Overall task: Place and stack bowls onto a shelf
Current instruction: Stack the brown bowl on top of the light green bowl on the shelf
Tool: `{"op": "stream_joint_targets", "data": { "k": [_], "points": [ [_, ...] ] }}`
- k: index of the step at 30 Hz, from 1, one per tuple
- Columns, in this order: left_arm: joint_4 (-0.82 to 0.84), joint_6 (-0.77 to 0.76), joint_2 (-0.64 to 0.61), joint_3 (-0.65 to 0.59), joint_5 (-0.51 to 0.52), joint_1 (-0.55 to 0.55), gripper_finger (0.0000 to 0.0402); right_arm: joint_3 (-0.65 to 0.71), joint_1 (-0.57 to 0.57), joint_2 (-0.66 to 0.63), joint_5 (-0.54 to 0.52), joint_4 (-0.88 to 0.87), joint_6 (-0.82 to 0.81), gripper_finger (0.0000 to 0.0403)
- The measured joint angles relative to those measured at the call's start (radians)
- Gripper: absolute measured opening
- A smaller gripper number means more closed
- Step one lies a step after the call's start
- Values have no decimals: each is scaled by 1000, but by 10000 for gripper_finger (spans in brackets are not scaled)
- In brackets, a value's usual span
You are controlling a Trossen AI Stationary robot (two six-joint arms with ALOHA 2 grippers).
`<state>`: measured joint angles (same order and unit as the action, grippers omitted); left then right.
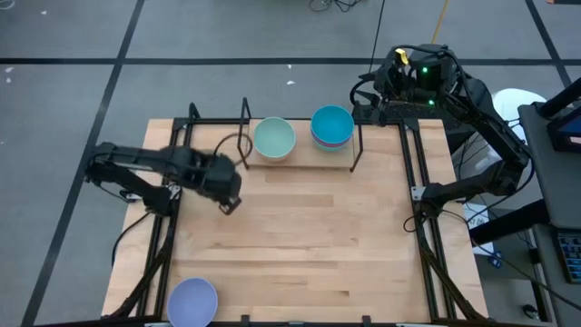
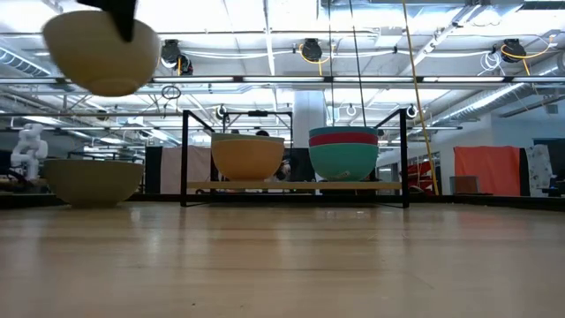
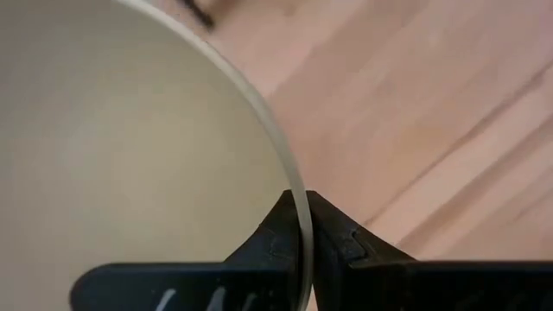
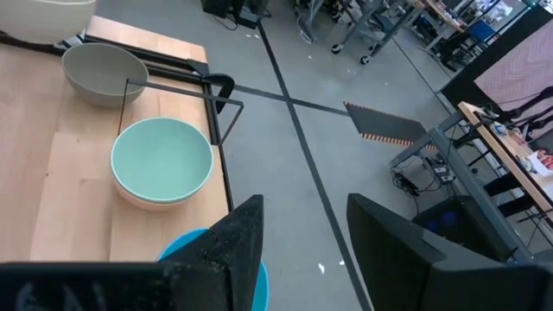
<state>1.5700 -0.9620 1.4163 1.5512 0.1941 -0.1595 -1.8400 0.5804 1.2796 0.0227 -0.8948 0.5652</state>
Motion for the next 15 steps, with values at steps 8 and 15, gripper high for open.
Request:
{"op": "stream_joint_targets", "data": {
  "k": [8, 15],
  "points": [
    [1, 314, 0, 120, 52, 218, 8, 0, 0, -9, 0, 0, -1, 162],
    [-2, 619, 21, 242, 117, 420, 8, 0, 0, -15, 0, 0, -3, 162]
  ]
}}
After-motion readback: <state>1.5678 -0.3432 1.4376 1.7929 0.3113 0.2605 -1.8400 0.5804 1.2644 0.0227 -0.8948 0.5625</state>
